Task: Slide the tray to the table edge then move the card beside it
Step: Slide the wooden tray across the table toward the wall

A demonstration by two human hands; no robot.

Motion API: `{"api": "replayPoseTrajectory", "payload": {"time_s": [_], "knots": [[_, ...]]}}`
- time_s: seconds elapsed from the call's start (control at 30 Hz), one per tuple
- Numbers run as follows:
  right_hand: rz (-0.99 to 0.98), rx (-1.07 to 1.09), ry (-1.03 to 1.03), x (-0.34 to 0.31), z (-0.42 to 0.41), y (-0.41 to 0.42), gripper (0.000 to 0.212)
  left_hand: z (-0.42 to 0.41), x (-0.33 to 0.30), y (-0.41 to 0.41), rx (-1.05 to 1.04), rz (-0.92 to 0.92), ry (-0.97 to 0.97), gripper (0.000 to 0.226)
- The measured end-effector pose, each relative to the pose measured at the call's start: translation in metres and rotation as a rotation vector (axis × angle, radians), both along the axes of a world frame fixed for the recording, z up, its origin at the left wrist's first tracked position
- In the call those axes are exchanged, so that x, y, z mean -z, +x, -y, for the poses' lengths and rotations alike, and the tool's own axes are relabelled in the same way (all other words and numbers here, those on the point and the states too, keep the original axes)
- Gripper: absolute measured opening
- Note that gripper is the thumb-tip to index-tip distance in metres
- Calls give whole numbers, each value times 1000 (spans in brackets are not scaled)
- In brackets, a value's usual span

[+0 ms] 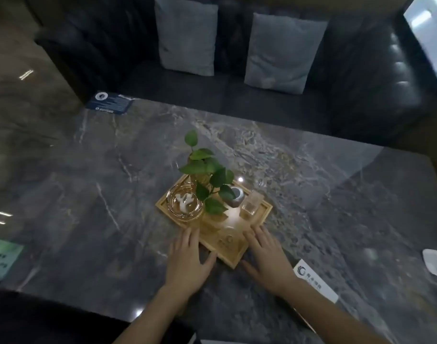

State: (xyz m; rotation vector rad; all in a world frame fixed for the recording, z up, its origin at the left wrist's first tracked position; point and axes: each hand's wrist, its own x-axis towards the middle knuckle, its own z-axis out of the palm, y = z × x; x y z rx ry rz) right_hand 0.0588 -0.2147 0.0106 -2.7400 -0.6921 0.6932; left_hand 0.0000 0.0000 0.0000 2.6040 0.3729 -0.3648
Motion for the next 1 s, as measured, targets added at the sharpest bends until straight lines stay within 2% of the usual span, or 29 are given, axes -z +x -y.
{"api": "replayPoseTrajectory", "payload": {"time_s": [0.17, 0.47, 0.63, 0.8, 1.0], "knots": [[-8, -39, -88, 10, -6, 11, 82, -1, 12, 7, 3, -41, 103, 87], [-14, -45, -145, 15, -14, 19, 78, 2, 29, 13, 21, -88, 47, 116], [16, -56, -148, 20, -10, 17, 87, 5, 32, 12, -64, -65, -68, 115], [78, -59, -137, 30, -5, 12, 73, 9, 31, 13, -99, -53, -98, 109], [135, -49, -141, 33, 2, 19, 74, 14, 36, 22, -91, -44, -107, 106]]}}
